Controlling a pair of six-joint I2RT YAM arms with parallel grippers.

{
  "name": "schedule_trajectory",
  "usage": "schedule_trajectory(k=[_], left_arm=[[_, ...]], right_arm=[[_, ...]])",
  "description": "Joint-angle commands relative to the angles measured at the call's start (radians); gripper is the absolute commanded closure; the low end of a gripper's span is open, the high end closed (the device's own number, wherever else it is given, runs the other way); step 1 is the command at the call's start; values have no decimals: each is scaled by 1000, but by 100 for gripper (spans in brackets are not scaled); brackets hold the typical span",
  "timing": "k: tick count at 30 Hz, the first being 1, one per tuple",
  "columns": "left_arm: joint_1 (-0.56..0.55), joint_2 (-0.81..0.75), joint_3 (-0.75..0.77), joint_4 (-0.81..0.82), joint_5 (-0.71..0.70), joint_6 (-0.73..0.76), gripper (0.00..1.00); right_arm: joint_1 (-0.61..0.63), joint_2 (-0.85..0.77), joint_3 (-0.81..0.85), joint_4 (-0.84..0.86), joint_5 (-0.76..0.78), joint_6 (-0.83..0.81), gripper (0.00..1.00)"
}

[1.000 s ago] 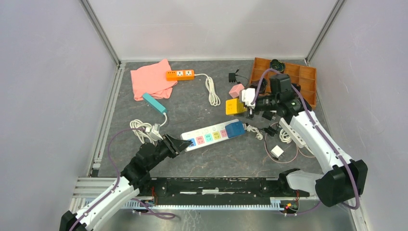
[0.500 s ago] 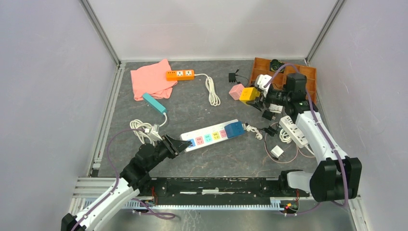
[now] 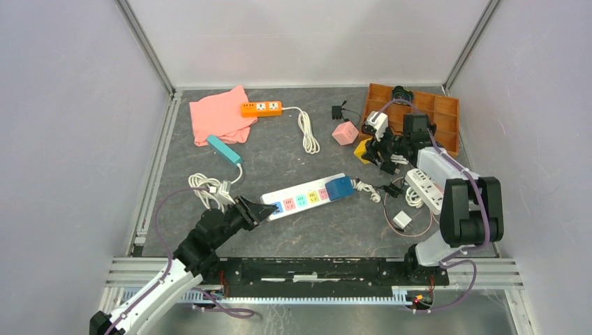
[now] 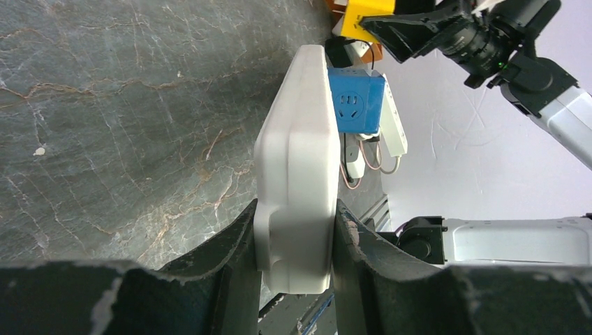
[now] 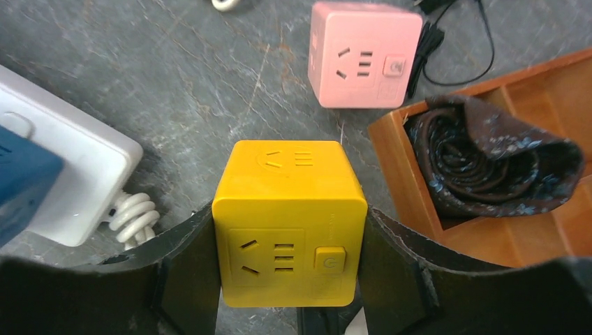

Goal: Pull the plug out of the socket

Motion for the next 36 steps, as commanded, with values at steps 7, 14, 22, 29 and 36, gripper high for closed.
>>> schedule_trajectory(k=[7, 14, 22, 29, 36], left_arm=[[6, -2, 8, -54, -33, 71, 98], [6, 2, 7, -47, -34, 70, 98], [6, 1, 11, -47, -31, 70, 98], [6, 11, 13, -37, -24, 68, 98], [6, 29, 16, -23, -12, 67, 98]], right_arm=[[0, 145, 92, 65, 83, 35, 88], [0, 174, 77, 65, 118, 18, 58], [-7, 84, 56, 75, 116, 15, 8], [-30, -47, 26, 62, 98, -12, 2], [-33, -245, -23, -23, -144, -145, 2]])
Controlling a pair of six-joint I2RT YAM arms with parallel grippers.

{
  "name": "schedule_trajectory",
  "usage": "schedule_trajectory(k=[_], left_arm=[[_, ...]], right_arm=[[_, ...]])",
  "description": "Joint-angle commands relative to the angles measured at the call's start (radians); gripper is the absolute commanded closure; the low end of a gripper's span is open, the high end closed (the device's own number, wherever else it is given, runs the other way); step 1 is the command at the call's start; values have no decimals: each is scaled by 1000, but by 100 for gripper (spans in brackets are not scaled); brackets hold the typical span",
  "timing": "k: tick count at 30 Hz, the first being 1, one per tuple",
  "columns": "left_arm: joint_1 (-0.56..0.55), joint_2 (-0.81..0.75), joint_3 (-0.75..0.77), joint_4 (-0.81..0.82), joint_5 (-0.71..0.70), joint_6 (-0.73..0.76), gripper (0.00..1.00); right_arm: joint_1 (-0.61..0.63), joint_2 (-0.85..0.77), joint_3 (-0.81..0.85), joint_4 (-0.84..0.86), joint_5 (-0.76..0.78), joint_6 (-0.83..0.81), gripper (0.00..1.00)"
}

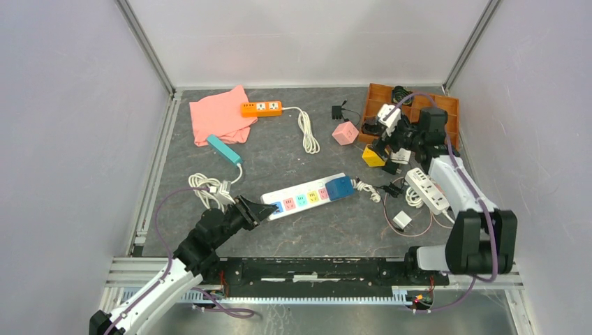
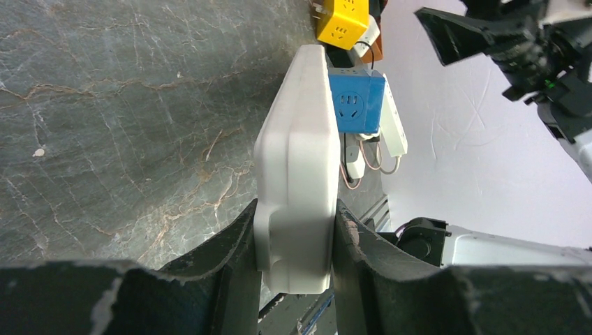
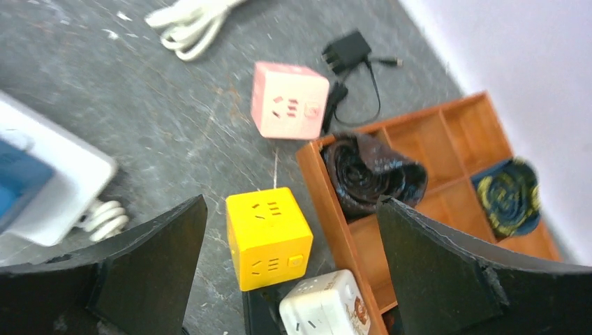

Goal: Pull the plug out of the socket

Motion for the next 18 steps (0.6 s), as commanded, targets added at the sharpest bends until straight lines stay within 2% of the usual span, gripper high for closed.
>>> schedule_trajectory(k=[1, 5, 11, 14, 18], left_arm=[[6, 23, 17, -29, -13, 68, 98], [6, 34, 23, -31, -10, 74, 98], [6, 50, 25, -16, -9, 75, 98], [6, 60, 28, -10, -4, 76, 98], [5, 68, 30, -3, -3, 76, 98]], right_arm=[[1, -134, -47, -58, -232, -136, 2], [1, -233, -93, -152, -398, -284, 2], [1, -318, -131, -419, -574, -706, 2], [6, -305, -129, -577, -610, -885, 2], [88, -228, -79, -793, -530, -1095, 2]])
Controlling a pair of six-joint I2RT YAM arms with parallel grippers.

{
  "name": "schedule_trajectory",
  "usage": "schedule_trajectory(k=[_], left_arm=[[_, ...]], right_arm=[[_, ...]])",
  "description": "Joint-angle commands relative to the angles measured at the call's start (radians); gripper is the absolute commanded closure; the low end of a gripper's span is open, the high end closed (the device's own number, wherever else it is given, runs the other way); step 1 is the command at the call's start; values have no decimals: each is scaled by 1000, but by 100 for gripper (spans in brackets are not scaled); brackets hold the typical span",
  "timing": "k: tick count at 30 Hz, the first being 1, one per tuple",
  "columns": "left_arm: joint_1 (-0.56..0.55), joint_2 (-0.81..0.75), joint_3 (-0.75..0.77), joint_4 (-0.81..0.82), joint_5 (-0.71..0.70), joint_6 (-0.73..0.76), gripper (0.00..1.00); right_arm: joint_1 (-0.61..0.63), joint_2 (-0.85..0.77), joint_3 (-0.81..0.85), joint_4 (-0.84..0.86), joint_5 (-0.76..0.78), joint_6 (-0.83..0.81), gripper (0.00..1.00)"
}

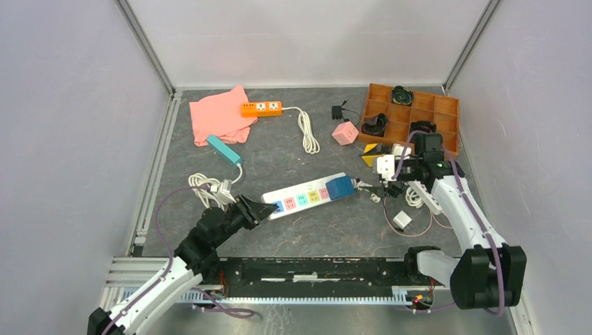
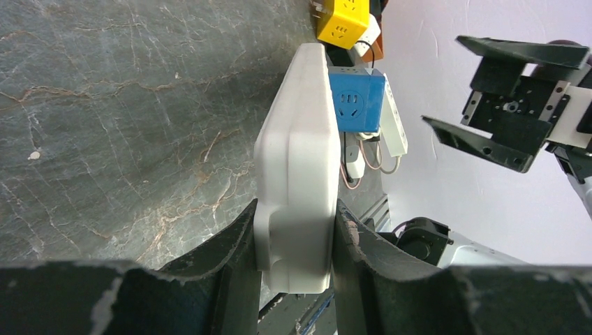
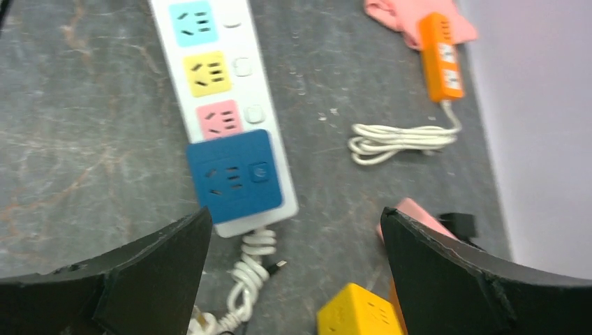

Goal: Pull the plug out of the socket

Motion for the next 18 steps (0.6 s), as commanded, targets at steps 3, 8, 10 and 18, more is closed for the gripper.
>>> schedule_trajectory(k=[3, 8, 10, 18], left_arm=[[6, 30, 22, -30, -9, 76, 98], [5, 53, 21, 5, -6, 74, 98], [6, 62, 18, 17, -5, 72, 98], [6, 99, 19, 46, 4, 70, 98]], right_arm=[[125, 99, 48, -314, 23, -399, 2], [286, 52, -78, 112, 261, 10, 2], [304, 62, -84, 135, 280, 28, 2], [373, 143, -92, 182, 393, 81, 2]])
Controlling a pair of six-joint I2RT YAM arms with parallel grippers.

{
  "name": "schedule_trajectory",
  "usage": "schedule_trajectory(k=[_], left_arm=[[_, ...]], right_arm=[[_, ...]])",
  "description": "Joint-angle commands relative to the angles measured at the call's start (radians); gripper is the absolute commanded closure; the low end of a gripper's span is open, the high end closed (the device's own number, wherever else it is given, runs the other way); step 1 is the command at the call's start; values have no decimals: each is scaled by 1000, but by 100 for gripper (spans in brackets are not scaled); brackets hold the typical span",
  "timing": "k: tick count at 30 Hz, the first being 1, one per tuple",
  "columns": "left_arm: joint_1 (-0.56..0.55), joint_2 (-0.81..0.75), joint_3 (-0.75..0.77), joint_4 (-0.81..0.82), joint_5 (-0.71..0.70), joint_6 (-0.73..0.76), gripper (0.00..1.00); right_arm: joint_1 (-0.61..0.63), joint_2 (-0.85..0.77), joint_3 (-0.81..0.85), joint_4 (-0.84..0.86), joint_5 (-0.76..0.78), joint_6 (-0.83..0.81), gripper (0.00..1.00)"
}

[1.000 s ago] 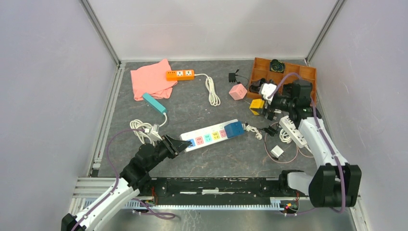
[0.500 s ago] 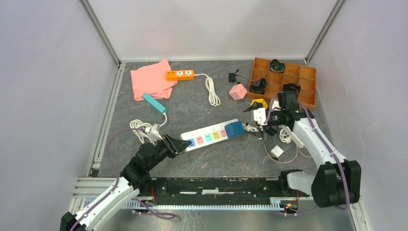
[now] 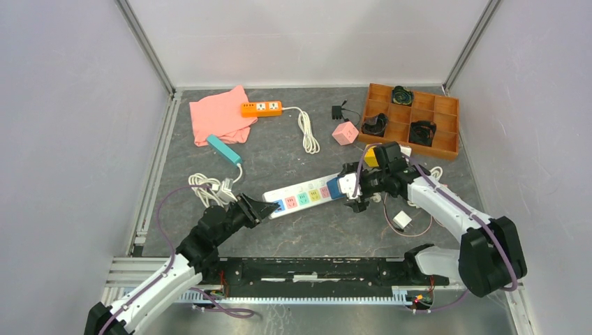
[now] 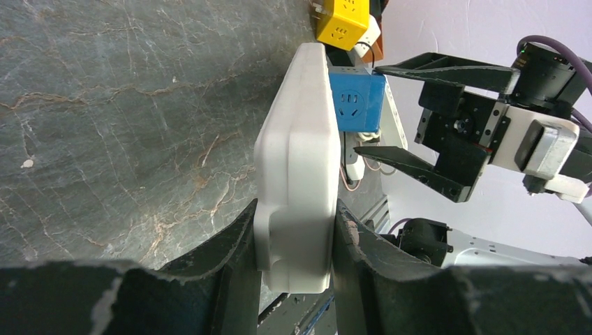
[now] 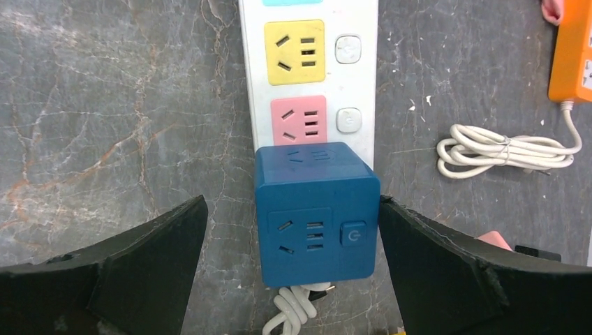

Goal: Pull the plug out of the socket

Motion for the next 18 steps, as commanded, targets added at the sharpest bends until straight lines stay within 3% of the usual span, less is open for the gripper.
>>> schedule_trajectory(k=[1, 7, 18], left_arm=[[4, 27, 17, -22, 1, 69, 98], [4, 26, 16, -22, 2, 70, 98], [4, 27, 14, -22, 3, 71, 98]], right_arm=[[33, 27, -10, 84, 86, 43, 2], [51, 65, -12, 128, 138, 85, 2], [77, 113, 3, 119, 158, 73, 26]])
